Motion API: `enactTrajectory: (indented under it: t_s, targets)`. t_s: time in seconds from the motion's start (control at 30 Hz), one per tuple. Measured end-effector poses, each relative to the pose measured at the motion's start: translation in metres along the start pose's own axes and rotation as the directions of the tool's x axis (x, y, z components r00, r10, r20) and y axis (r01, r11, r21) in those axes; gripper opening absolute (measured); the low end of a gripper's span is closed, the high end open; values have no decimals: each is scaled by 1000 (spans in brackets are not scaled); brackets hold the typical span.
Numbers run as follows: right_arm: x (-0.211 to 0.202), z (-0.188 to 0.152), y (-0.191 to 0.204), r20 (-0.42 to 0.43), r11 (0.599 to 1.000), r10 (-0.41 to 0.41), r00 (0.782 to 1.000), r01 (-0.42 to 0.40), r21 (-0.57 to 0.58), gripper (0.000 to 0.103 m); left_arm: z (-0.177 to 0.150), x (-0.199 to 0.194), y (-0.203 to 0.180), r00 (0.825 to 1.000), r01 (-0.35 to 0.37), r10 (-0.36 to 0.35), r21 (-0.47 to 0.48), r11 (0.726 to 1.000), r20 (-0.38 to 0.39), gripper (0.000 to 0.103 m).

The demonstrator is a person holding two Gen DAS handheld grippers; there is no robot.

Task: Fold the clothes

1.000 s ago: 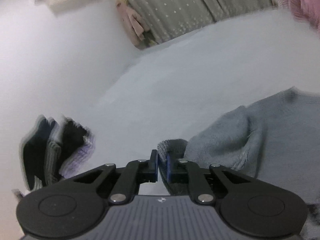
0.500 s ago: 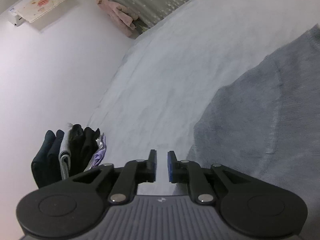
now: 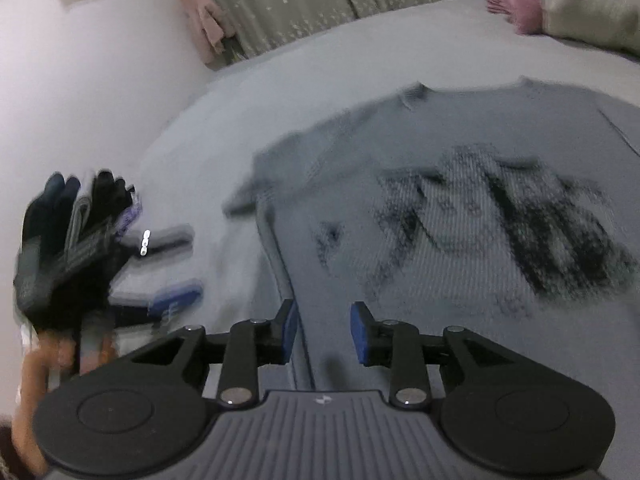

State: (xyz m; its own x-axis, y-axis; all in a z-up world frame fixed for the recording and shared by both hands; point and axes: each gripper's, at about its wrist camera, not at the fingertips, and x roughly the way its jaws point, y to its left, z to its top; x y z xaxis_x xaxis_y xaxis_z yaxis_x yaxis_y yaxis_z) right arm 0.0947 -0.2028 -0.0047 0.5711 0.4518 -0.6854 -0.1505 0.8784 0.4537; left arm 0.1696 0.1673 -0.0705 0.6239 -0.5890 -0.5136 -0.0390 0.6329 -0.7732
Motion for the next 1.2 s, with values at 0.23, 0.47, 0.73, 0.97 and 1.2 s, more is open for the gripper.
enactTrajectory:
  t_s: [0.23, 0.47, 0.73, 0.97, 1.2]
  targets:
    - [-7, -54, -9, -23, 986, 152, 988, -150, 76, 28, 27, 37, 3, 999, 28, -27, -33, 999, 33, 66]
    - [-5, -62, -2, -9, 989, 145, 989, -145, -8, 28, 32, 57, 9, 993, 69, -62, -65, 995, 98, 26]
    - [-14, -77, 36, 17, 952, 266, 964, -259, -165, 6, 39, 42, -6, 984, 39, -45, 38, 998, 173, 2]
    - [27, -112, 79, -118, 905, 306, 945, -327, -273, 6, 46, 29, -10, 968, -178, 151, 123, 976, 200, 0]
    - [43, -112, 66, -153, 909, 344, 926, -370, -194, 13, 64, 35, 37, 987, 5, 8, -82, 997, 159, 18]
